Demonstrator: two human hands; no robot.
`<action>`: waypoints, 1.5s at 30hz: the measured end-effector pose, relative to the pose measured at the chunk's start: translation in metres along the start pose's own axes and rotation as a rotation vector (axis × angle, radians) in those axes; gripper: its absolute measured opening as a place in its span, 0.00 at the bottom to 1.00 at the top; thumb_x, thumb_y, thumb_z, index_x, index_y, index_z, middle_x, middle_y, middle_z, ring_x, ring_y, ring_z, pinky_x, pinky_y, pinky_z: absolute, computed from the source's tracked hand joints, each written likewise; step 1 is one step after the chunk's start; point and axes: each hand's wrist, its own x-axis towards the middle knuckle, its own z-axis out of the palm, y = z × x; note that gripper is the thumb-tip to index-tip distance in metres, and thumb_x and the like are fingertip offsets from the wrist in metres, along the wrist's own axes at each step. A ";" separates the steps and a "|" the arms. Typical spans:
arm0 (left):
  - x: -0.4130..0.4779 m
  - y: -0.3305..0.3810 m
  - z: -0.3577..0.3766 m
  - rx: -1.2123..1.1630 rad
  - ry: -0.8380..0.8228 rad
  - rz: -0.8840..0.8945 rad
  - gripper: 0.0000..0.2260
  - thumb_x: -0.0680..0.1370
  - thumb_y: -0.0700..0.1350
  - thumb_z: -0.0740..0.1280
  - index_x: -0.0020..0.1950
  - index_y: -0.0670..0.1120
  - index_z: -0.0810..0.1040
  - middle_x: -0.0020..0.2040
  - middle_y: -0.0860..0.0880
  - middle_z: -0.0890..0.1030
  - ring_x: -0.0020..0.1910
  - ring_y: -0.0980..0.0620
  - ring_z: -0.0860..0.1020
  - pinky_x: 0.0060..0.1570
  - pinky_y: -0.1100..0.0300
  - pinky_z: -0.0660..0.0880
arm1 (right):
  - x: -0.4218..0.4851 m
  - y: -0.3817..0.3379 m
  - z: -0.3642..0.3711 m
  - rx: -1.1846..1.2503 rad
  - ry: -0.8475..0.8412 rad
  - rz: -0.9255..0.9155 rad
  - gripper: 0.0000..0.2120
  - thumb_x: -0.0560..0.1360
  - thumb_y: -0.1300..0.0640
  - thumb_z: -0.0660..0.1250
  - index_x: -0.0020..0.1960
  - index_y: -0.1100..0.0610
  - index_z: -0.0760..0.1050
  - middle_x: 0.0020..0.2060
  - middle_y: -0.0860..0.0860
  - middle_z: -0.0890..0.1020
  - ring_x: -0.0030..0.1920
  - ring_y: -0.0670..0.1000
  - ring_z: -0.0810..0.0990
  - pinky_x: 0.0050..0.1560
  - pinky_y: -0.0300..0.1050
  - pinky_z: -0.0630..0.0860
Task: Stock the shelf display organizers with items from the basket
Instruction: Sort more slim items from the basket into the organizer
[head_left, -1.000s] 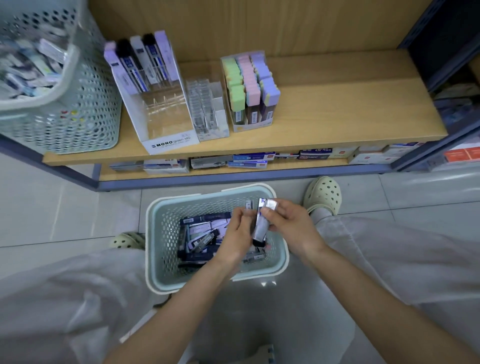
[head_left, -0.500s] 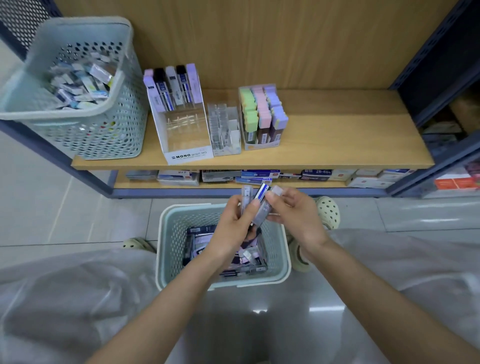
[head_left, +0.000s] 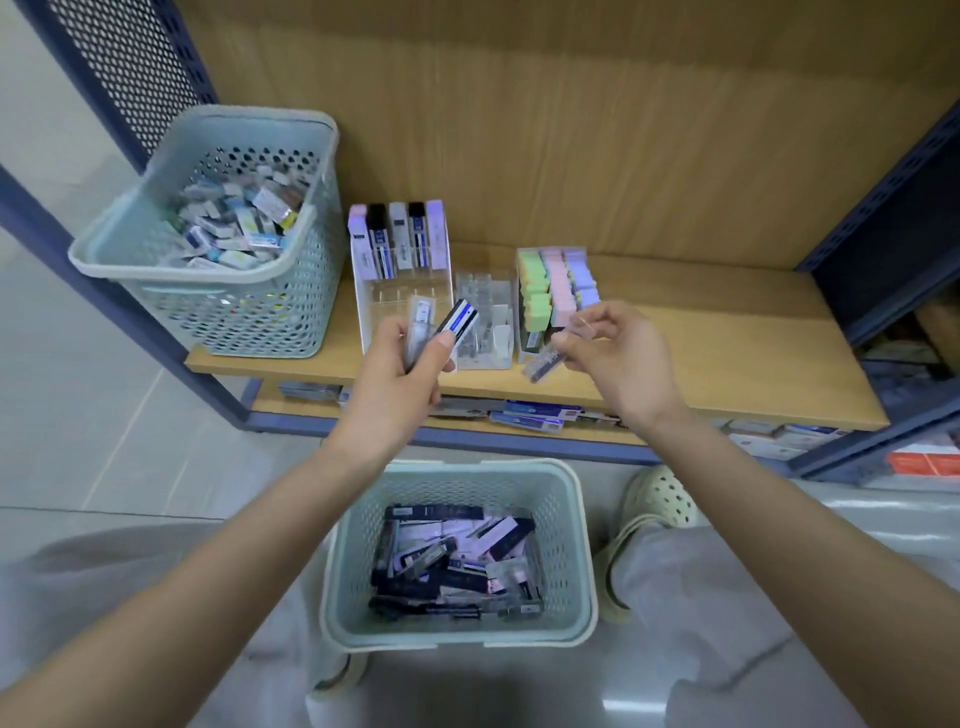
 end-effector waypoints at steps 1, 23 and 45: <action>0.005 0.004 -0.005 0.012 0.008 0.015 0.05 0.81 0.47 0.60 0.45 0.50 0.66 0.38 0.51 0.74 0.28 0.56 0.69 0.27 0.64 0.67 | 0.010 -0.002 0.006 -0.045 -0.018 -0.033 0.10 0.73 0.64 0.69 0.39 0.54 0.72 0.36 0.48 0.78 0.38 0.50 0.79 0.44 0.44 0.79; 0.053 0.000 -0.018 -0.005 0.089 -0.058 0.07 0.80 0.47 0.61 0.44 0.49 0.66 0.38 0.51 0.75 0.30 0.56 0.70 0.33 0.62 0.67 | 0.110 0.026 0.077 -0.863 -0.281 -0.412 0.07 0.78 0.59 0.62 0.55 0.58 0.74 0.52 0.54 0.76 0.48 0.57 0.78 0.46 0.52 0.76; 0.053 -0.013 -0.013 -0.111 0.080 -0.227 0.05 0.79 0.47 0.63 0.47 0.48 0.68 0.38 0.48 0.76 0.27 0.55 0.66 0.22 0.68 0.64 | 0.071 -0.030 0.089 -0.281 -0.363 -0.110 0.17 0.82 0.50 0.51 0.54 0.60 0.74 0.45 0.52 0.78 0.42 0.50 0.79 0.47 0.48 0.77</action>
